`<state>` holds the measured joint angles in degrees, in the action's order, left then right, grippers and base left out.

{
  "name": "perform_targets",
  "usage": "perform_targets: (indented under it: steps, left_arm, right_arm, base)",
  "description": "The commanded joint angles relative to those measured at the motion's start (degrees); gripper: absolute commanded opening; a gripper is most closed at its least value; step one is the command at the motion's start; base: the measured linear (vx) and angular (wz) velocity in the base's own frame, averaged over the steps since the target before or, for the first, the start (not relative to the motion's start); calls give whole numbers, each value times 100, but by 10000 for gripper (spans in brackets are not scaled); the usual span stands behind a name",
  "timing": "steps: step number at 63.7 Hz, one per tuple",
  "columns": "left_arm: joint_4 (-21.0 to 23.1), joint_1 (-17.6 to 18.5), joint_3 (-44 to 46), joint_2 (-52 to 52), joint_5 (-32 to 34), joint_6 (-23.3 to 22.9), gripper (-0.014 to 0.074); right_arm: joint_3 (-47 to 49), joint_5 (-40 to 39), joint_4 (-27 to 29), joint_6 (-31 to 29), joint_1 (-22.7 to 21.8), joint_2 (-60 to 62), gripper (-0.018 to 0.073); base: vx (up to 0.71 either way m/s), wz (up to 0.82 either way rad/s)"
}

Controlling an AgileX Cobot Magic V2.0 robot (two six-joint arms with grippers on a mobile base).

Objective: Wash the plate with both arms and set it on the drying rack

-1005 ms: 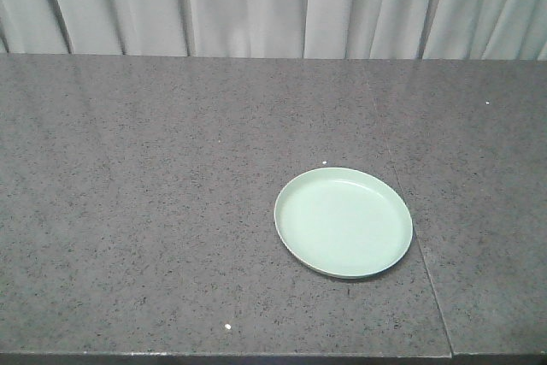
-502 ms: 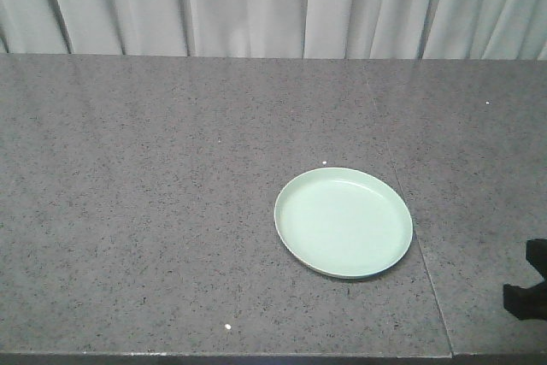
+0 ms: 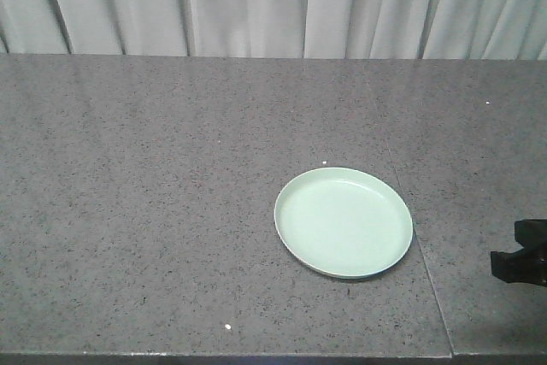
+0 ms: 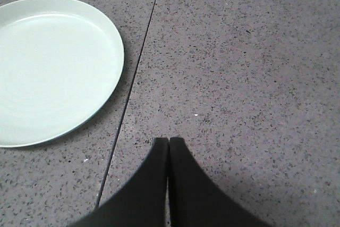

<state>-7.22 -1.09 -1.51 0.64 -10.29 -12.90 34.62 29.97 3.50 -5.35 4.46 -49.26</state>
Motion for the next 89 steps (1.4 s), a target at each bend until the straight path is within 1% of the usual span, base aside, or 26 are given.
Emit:
perform_targets:
  steps: [1, 7, 16, 23, 30, 40, 47, 58, 64, 70, 74, 81, 89]
  left_arm:
    - [-1, -2, -87, 92, 408, -50, -6]
    - [-1, -2, -87, 92, 408, -50, -6]
    - [-1, -2, -87, 92, 408, -50, -6]
    - [-1, -2, -87, 92, 408, -50, -6]
    - [-1, -2, -87, 92, 408, -50, -6]
    - [-1, -2, -87, 92, 408, -50, -6]
    - [-1, -2, -87, 92, 408, -50, -6]
    - [-1, -2, -87, 92, 408, -50, -6]
    - [-1, -2, -87, 92, 408, -50, -6]
    - [-1, -2, -87, 92, 408, -50, -6]
    - [-1, -2, -87, 92, 408, -50, -6]
    - [-1, -2, -87, 92, 408, -50, -6]
    - [-1, -2, -87, 92, 408, -50, -6]
  right_arm:
    - [191, -410, -36, -17, -34, 22, -6]
    - [191, -398, -36, -22, -34, 22, 1]
    - [191, -322, -36, -22, -34, 22, 47]
    - [191, -256, -36, -22, -34, 22, 111]
    - [191, -208, -47, -22, -34, 22, 194]
    - [191, -190, -47, -28, -34, 22, 339]
    - [191, -152, -42, -28, -34, 22, 398]
    - [191, -215, -47, -18, -34, 22, 400]
    - [204, -375, 154, -43, -27, 22, 389]
    - [316, -427, 409, -370, -22, -29, 367]
    - [447, -347, 593, -806, -22, -148, 356]
    - [850, 61, 1063, -1542, -22, -483, 352]
    - [1431, 517, 1570, -2079, -20, -1013, 353]
  base:
    - [0, 0]
    - [0, 0]
    - [0, 0]
    - [0, 0]
    - [0, 0]
    - [0, 0]
    - [0, 0]
    - [0, 0]
    - [0, 0]
    - [0, 0]
    - [0, 0]
    - [0, 0]
    - [0, 0]
